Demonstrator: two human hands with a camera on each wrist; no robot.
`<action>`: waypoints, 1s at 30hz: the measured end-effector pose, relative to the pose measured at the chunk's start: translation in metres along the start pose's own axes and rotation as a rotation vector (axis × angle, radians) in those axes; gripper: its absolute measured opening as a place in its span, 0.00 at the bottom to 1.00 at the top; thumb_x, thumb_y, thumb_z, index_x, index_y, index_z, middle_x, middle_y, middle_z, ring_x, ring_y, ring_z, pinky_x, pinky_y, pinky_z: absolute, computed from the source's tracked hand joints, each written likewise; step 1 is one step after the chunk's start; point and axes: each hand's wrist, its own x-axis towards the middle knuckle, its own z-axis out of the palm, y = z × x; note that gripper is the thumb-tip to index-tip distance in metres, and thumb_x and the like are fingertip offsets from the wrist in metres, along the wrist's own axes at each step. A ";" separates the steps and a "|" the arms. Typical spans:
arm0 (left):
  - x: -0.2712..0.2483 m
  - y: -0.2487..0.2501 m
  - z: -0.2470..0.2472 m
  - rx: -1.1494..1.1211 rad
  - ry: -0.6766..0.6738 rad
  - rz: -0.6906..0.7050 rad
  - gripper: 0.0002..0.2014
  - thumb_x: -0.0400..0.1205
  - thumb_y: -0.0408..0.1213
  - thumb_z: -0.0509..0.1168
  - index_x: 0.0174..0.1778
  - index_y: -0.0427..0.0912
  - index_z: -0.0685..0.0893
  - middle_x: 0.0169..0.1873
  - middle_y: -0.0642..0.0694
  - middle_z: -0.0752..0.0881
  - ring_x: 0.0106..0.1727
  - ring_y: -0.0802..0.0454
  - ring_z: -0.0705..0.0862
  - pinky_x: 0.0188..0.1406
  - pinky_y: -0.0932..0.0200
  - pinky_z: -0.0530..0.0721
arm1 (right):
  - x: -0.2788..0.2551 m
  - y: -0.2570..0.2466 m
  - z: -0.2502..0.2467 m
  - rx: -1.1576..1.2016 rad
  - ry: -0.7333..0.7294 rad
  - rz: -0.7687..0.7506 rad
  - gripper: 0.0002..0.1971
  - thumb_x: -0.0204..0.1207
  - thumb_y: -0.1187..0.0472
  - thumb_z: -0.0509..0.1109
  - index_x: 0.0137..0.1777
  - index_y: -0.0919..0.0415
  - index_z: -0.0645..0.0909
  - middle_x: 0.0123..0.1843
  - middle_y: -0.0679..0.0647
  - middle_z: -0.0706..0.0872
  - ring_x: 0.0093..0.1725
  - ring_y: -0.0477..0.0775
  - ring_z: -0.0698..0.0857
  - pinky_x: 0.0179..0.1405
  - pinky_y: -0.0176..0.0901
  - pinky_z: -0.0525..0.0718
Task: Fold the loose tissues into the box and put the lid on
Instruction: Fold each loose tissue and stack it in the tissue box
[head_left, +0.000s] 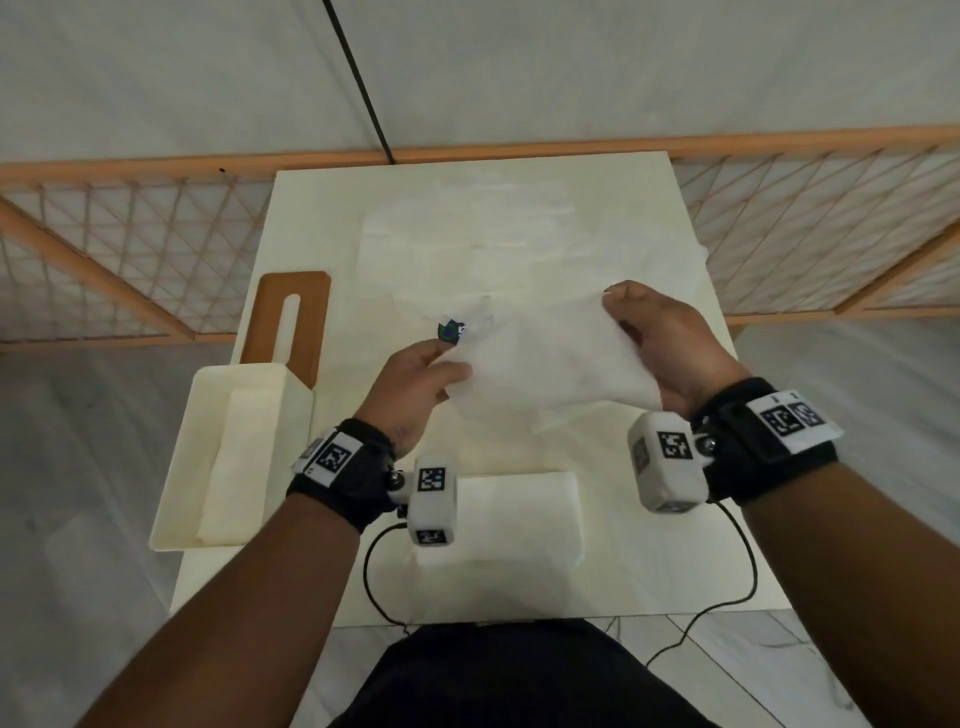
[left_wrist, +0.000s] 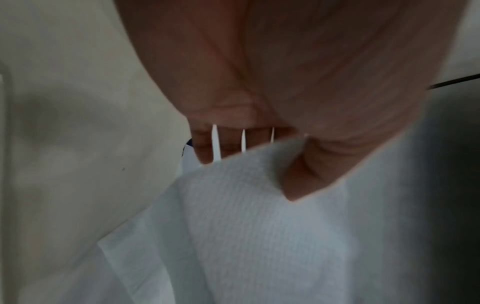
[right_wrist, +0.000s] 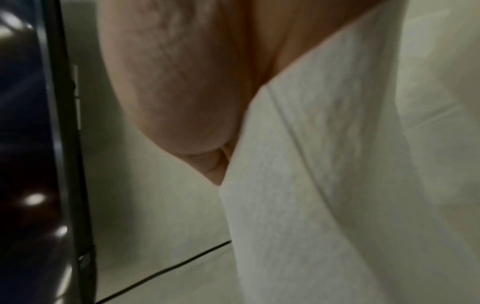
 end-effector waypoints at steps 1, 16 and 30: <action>-0.001 -0.001 0.000 -0.002 0.013 -0.008 0.10 0.81 0.21 0.64 0.52 0.38 0.87 0.48 0.43 0.91 0.51 0.45 0.89 0.58 0.46 0.85 | -0.001 0.004 -0.002 -0.009 0.035 0.006 0.10 0.86 0.63 0.62 0.42 0.56 0.78 0.36 0.54 0.79 0.34 0.51 0.79 0.29 0.38 0.82; -0.010 -0.022 -0.037 0.055 0.208 -0.109 0.36 0.64 0.45 0.82 0.67 0.67 0.76 0.65 0.44 0.83 0.65 0.47 0.85 0.65 0.42 0.84 | -0.016 0.055 -0.003 -0.372 -0.114 0.004 0.25 0.69 0.71 0.81 0.64 0.51 0.86 0.76 0.45 0.78 0.56 0.45 0.90 0.58 0.45 0.87; -0.023 -0.025 -0.046 0.675 0.122 0.228 0.10 0.73 0.38 0.80 0.42 0.59 0.89 0.78 0.58 0.72 0.60 0.55 0.86 0.62 0.56 0.83 | -0.004 0.066 -0.005 -0.745 0.038 -0.263 0.07 0.71 0.64 0.82 0.48 0.55 0.91 0.60 0.43 0.89 0.50 0.44 0.89 0.57 0.44 0.87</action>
